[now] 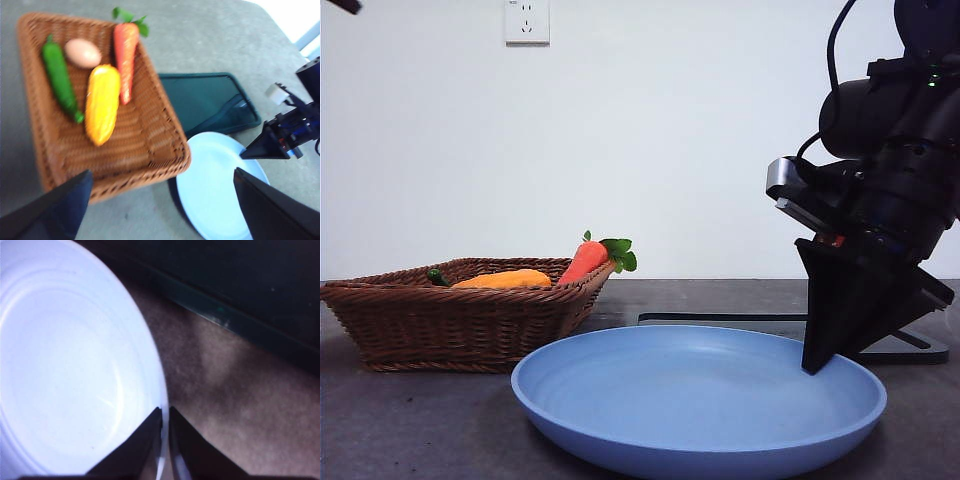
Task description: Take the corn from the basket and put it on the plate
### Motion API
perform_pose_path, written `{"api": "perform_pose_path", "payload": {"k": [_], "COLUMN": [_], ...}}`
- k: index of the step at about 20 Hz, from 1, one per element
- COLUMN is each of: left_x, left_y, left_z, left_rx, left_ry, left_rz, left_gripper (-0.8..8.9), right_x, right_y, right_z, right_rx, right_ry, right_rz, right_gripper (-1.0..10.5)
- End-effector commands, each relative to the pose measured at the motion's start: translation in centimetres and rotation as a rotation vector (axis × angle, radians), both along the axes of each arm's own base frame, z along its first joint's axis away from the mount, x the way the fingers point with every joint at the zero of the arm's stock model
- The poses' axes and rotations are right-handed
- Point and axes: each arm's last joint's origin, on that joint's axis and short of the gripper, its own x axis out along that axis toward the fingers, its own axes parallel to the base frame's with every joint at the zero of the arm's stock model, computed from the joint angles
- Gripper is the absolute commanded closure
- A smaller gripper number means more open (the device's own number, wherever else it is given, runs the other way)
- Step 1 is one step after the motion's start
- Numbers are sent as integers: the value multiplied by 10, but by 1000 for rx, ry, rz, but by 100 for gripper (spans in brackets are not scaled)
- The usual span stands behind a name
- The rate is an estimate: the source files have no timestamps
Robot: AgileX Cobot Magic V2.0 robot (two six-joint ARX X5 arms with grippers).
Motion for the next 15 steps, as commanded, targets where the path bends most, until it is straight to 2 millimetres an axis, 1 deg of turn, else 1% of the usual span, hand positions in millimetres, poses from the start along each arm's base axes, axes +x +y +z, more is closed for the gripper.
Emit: {"api": "perform_pose_path", "payload": {"k": [1,4,6,9,12,15], "left_x": [12,33,51,83,119,151], "left_y": [-6,-17,-27,-43,-62,-80], "left_z": [6,6,9,11,6,-4], "left_rx": [3,66,142,241,308,389], "left_ry": [-27,-21,-17,3,50,85], "left_rz": [-17,-26,-22,-36,-76,-100], "left_gripper": [359,359,359,359,359,359], "right_x": [2,-3,-9,-20,-37,-53], "right_y": [-1,-4,-7,-12,-21,-31], "right_z": [7,28,49,82,111,131], "right_rx": [-4,-3,12,33,55,76], "right_ry": [15,-4,-45,-106,-184,-251], "right_rz": [-9,6,2,-3,-14,-37], "right_gripper": [945,945,945,945,945,945]}}
